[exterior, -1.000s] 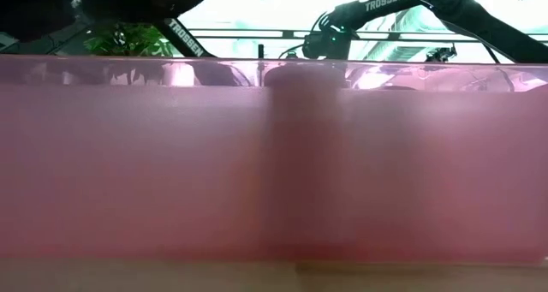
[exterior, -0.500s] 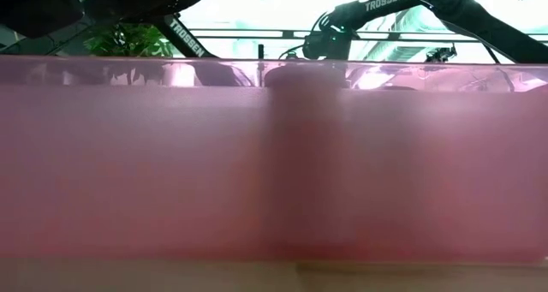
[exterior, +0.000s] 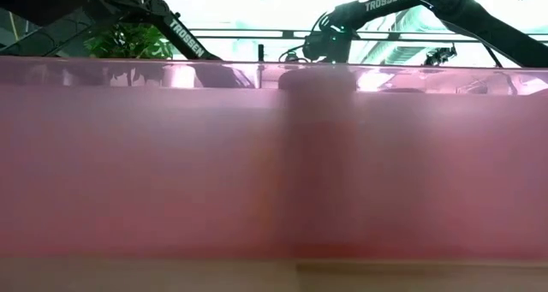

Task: Pick and place pill bottles into a basket
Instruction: Put the white medicine bottle into the red bin

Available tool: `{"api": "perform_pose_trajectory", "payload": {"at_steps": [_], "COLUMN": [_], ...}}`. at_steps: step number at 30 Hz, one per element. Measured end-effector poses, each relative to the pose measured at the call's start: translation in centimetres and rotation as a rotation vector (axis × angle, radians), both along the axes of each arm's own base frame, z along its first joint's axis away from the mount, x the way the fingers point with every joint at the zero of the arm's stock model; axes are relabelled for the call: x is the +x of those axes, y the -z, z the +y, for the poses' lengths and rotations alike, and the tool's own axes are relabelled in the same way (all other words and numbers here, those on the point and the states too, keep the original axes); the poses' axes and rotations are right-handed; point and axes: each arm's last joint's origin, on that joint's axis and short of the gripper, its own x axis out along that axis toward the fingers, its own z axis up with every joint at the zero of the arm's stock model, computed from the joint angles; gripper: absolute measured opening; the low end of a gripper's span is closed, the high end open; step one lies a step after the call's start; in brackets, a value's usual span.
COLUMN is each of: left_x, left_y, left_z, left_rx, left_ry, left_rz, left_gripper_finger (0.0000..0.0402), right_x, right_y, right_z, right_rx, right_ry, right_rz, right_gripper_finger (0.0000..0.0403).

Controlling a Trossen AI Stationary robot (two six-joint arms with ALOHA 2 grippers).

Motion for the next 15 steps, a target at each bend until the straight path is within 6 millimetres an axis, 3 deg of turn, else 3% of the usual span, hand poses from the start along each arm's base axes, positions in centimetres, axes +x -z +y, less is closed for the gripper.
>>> {"api": "perform_pose_trajectory", "payload": {"at_steps": [15], "left_x": [-0.47], "left_y": [0.14], "left_z": [-0.59], "left_rx": [0.007], "left_ry": [0.162], "left_rz": [0.023], "left_gripper_finger": [0.0194], "right_x": [-0.1], "right_y": [0.05], "right_z": [0.1], "right_rx": [0.013], "right_ry": [0.003], "right_rz": [0.009], "right_gripper_finger": [0.0313]}}
